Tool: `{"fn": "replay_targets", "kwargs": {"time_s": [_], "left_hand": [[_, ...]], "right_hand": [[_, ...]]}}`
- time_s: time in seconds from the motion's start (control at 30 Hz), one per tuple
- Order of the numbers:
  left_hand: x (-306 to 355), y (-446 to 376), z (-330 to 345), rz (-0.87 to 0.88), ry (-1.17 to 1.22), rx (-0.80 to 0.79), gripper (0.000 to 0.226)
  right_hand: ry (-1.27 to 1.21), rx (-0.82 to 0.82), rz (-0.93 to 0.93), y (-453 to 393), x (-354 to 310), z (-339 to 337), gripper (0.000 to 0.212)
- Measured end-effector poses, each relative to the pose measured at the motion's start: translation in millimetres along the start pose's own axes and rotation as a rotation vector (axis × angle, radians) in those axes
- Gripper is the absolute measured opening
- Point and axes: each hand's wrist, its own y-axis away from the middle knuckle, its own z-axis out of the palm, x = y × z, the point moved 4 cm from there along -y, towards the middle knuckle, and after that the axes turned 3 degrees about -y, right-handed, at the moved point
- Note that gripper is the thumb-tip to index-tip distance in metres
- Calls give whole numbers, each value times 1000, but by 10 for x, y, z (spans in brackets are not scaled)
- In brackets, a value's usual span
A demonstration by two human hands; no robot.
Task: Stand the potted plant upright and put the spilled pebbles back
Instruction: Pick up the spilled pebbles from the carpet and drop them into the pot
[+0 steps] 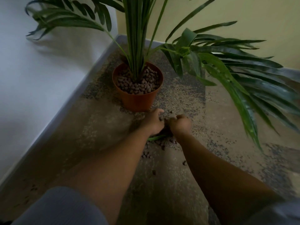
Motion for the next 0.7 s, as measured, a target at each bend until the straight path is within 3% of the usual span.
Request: {"fn": "replay_targets", "kwargs": {"time_s": [0.13,0.27,0.33,0.43,0.53,0.7], "left_hand": [[34,-205,131,67,-149,5,73],[2,-377,201,82,-307,-58,79],[-39,-429,246,81,-367,-62,76],[-61,-467,252,107,-404,62,62],[-84,-477,226,137,-356,209,40],[-101,-388,127,129,-323,355,30]], "right_hand": [[250,4,-159,-115,-105,84,41],[322,-85,-285,-217,-132,158,51],[370,-151,-406,-245,-138,203,53],[429,-178,-563,-275,-166,245,42],[395,-183,-619,-276,-193,261,34],[486,-215,-627,-242,-186,317,37]]}}
